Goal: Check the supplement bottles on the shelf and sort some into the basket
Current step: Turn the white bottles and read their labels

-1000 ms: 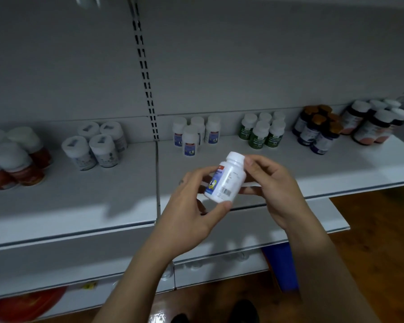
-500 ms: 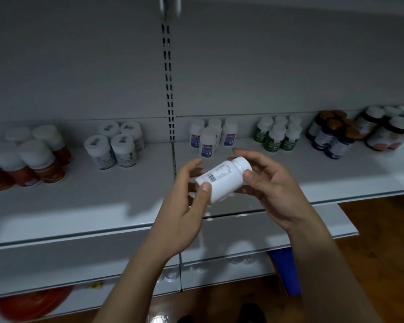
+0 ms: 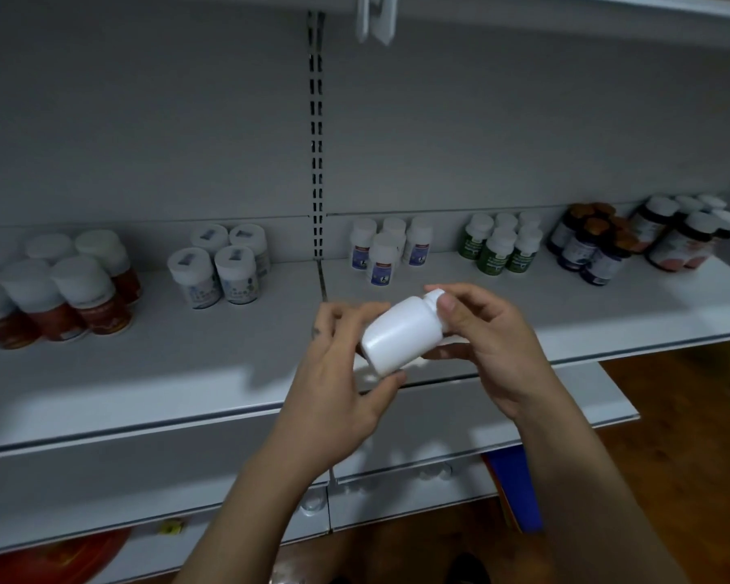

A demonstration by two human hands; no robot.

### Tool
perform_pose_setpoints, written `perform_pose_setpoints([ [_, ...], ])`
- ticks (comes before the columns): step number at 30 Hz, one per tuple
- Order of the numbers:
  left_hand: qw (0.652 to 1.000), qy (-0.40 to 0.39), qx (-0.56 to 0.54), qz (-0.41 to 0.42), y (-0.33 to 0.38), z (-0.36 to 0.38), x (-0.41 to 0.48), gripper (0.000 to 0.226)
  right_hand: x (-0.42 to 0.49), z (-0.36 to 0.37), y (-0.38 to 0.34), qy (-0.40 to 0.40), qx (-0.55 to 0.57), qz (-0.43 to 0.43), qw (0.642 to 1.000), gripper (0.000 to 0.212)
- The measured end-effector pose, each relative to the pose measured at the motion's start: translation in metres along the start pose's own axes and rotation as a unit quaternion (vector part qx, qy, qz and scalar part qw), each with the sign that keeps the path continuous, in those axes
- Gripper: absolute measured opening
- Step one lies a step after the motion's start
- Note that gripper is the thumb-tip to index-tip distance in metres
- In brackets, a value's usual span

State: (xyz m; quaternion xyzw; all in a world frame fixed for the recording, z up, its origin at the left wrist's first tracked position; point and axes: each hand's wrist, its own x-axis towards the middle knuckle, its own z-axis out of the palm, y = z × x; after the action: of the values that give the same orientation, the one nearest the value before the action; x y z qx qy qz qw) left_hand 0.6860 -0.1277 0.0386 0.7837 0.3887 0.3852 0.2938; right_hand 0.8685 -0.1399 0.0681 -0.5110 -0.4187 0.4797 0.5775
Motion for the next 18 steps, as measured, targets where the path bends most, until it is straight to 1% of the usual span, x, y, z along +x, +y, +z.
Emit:
perform_pose_setpoints([
  [3,1.0,0.002,0.001,-0.007,0.001,0.001,-0.001,0.049,-0.001,0.006,0.002,0.04,-0.032,0.018,0.999,0.042],
  [5,0.999,0.003,-0.027,-0.033,0.002,0.0,-0.001,0.041,-0.003,0.005,0.001,0.031,-0.034,0.015,0.999,0.041],
  [7,0.996,0.007,-0.06,-0.071,0.002,-0.001,0.0,0.033,-0.004,0.003,0.0,0.001,-0.018,0.003,1.0,0.036],
  [9,0.991,0.015,-0.084,-0.101,0.004,0.001,0.002,0.034,-0.005,-0.001,-0.002,-0.025,0.009,-0.001,1.0,0.037],
  [12,0.988,0.009,-0.094,-0.125,0.009,0.005,0.005,0.049,-0.007,-0.005,-0.005,-0.045,0.038,-0.007,0.998,0.043],
  [14,0.988,-0.009,-0.093,-0.126,0.01,0.006,0.007,0.051,-0.008,-0.007,-0.007,-0.038,0.045,-0.013,0.998,0.043],
  [18,0.987,-0.052,-0.093,-0.119,0.004,0.011,0.009,0.044,-0.007,-0.008,-0.005,0.009,0.042,-0.012,0.999,0.038],
])
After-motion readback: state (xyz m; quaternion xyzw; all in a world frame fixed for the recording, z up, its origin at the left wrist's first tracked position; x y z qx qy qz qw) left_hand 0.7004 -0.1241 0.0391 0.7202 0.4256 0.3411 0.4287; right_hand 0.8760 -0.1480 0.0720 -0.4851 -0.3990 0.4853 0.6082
